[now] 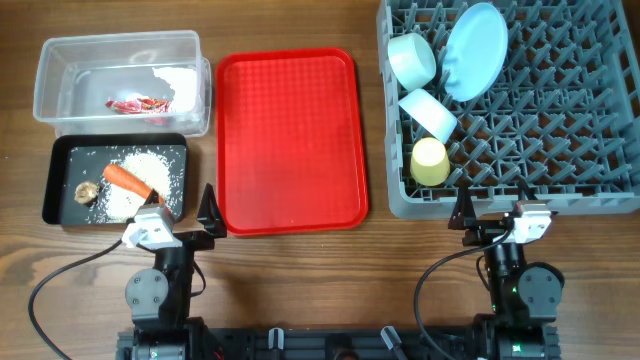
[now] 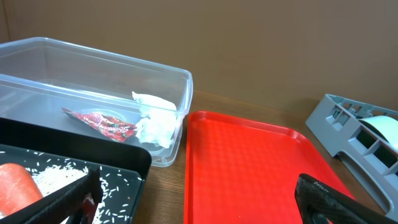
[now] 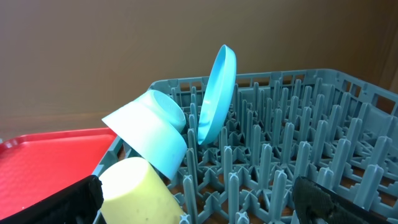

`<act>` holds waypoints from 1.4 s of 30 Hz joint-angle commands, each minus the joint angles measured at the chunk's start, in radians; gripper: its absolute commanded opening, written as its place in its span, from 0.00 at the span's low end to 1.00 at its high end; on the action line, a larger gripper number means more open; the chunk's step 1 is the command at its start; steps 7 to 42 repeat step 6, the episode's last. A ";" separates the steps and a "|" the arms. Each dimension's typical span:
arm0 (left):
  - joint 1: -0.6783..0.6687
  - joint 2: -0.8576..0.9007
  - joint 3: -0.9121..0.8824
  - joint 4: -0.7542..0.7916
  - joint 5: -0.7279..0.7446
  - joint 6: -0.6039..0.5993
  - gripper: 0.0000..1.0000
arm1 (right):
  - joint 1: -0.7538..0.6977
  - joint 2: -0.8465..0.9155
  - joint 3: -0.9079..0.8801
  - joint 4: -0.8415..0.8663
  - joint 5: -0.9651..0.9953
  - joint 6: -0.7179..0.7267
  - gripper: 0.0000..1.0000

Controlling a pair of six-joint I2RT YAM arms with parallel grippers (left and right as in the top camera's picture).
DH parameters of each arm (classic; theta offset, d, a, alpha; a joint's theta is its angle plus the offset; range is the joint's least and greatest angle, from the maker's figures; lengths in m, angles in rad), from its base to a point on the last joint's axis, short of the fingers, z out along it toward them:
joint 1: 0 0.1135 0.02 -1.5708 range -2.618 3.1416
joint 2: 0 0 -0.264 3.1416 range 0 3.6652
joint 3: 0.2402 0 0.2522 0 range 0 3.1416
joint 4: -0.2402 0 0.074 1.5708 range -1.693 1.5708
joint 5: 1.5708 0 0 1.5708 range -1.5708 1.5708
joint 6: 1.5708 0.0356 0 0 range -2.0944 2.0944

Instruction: Sort waste into correct bins and load items into the dishwasher rack

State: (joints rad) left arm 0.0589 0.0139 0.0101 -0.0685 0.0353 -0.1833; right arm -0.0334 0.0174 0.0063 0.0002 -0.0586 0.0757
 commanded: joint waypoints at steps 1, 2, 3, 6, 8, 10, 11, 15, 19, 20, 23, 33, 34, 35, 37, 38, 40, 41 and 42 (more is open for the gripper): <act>0.005 -0.008 -0.005 -0.008 -0.002 0.019 1.00 | 0.004 -0.003 -0.001 0.003 0.013 0.013 1.00; 0.005 -0.008 -0.005 -0.008 -0.002 0.019 1.00 | 0.004 -0.003 -0.001 0.003 0.013 0.013 1.00; 0.005 -0.008 -0.005 -0.008 -0.002 0.019 1.00 | 0.004 -0.003 -0.001 0.003 0.013 0.013 1.00; 0.005 -0.008 -0.005 -0.008 -0.002 0.019 1.00 | 0.004 -0.003 -0.001 0.003 0.013 0.013 1.00; 0.005 -0.008 -0.005 -0.008 -0.002 0.019 1.00 | 0.004 -0.003 -0.001 0.003 0.013 0.013 1.00; 0.005 -0.008 -0.005 -0.008 -0.002 0.019 1.00 | 0.004 -0.003 -0.001 0.003 0.013 0.013 1.00; 0.005 -0.008 -0.005 -0.008 -0.002 0.019 1.00 | 0.004 -0.003 -0.001 0.003 0.013 0.013 1.00; 0.005 -0.008 -0.005 -0.008 -0.002 0.019 1.00 | 0.004 -0.003 -0.001 0.003 0.013 0.013 1.00; 0.005 -0.008 -0.005 -0.008 -0.002 0.019 1.00 | 0.004 -0.003 -0.001 0.003 0.013 0.013 1.00; 0.005 -0.008 -0.005 -0.008 -0.002 0.019 1.00 | 0.004 -0.003 -0.001 0.003 0.013 0.013 1.00; 0.005 -0.008 -0.005 -0.008 -0.002 0.019 1.00 | 0.004 -0.003 -0.001 0.003 0.013 0.013 1.00; 0.005 -0.008 -0.005 -0.008 -0.002 0.019 1.00 | 0.004 -0.003 -0.001 0.003 0.013 0.013 1.00; 0.005 -0.008 -0.005 -0.008 -0.002 0.019 1.00 | 0.004 -0.003 -0.001 0.003 0.013 0.013 1.00; 0.005 -0.008 -0.005 -0.008 -0.002 0.019 1.00 | 0.004 -0.003 -0.001 0.003 0.013 0.013 1.00; 0.005 -0.008 -0.005 -0.008 -0.002 0.019 1.00 | 0.004 -0.003 -0.001 0.003 0.013 0.013 1.00; 0.005 -0.008 -0.005 -0.008 -0.002 0.019 1.00 | 0.004 -0.003 -0.001 0.003 0.013 0.013 1.00; 0.005 -0.008 -0.005 -0.008 -0.002 0.019 1.00 | 0.004 -0.003 -0.001 0.003 0.013 0.013 1.00; 0.005 -0.008 -0.005 -0.008 -0.002 0.019 1.00 | 0.004 -0.003 -0.001 0.003 0.013 0.013 1.00; 0.005 -0.008 -0.005 -0.008 -0.002 0.019 1.00 | 0.004 -0.003 -0.001 0.003 0.013 0.013 1.00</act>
